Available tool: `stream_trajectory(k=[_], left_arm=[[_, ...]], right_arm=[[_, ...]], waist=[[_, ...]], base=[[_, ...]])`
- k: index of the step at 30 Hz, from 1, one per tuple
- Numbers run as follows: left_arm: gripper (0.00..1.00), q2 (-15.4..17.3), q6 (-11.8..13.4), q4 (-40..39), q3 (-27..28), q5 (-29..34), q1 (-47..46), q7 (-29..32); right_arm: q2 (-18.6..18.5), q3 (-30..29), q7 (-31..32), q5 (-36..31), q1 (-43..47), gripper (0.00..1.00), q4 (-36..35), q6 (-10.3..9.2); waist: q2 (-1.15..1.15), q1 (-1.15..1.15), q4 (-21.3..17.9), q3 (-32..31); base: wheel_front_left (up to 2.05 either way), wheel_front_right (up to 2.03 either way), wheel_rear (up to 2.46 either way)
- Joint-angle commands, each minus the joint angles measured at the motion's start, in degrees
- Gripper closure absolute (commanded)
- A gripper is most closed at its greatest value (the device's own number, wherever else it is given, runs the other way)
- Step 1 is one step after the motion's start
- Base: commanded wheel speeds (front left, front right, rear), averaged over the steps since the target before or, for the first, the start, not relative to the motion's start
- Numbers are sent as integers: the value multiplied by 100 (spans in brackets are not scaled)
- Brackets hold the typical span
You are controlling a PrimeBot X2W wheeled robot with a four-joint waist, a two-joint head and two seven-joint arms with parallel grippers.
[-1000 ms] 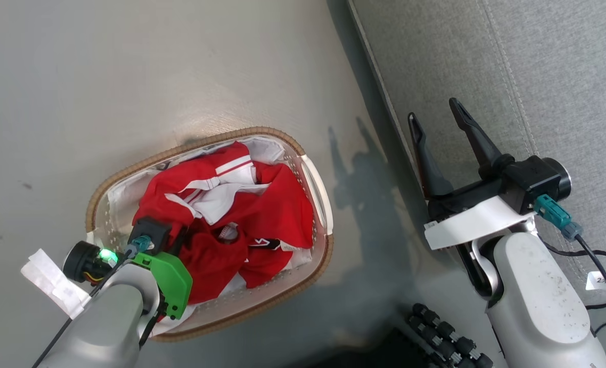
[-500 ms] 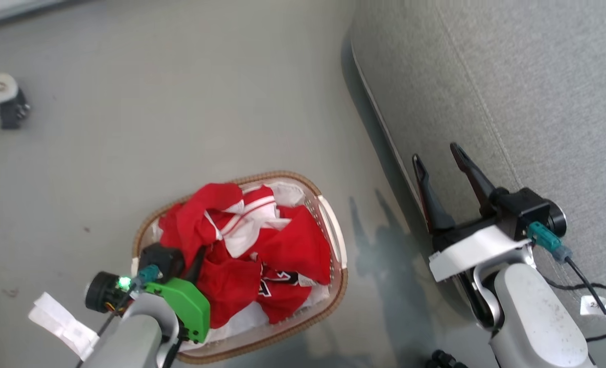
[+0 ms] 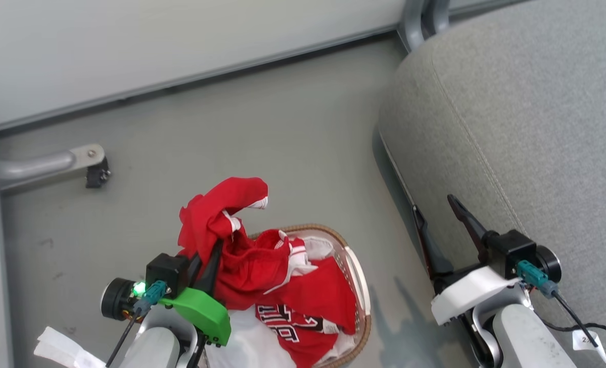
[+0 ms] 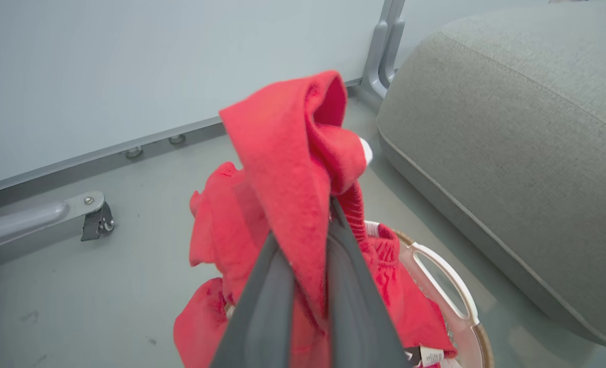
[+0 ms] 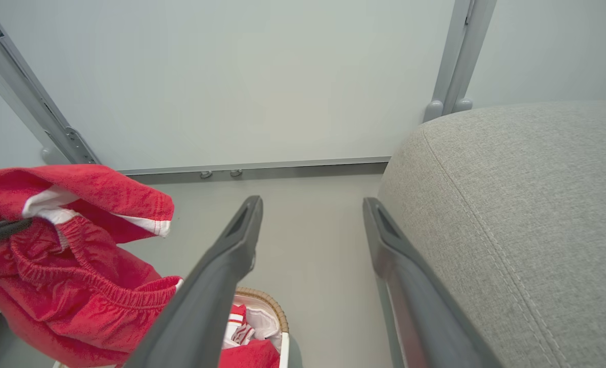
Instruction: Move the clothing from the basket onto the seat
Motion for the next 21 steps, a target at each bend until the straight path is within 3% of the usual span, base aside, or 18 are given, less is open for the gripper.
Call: stream_trajectory(k=[1, 14, 21], left_arm=[[100, -40, -20, -144, 87, 72, 113, -3], [100, -177, -23, -1489, 297, 231, -12, -3], [100, -182, -22, -1854, 133, 242, 33, -3]], right_arm=[[-30, -1, -27, -6, 126, 0, 44, -4], [-27, 282, -27, -36, 478, 0, 260, -4], [-28, 1005, -27, -77, 413, 0, 401, -4]], waist=[[0, 0, 276, -519], [0, 0, 328, -974], [0, 0, 390, -1085]], base=[[0, 0, 0], [0, 0, 0], [0, 0, 0]])
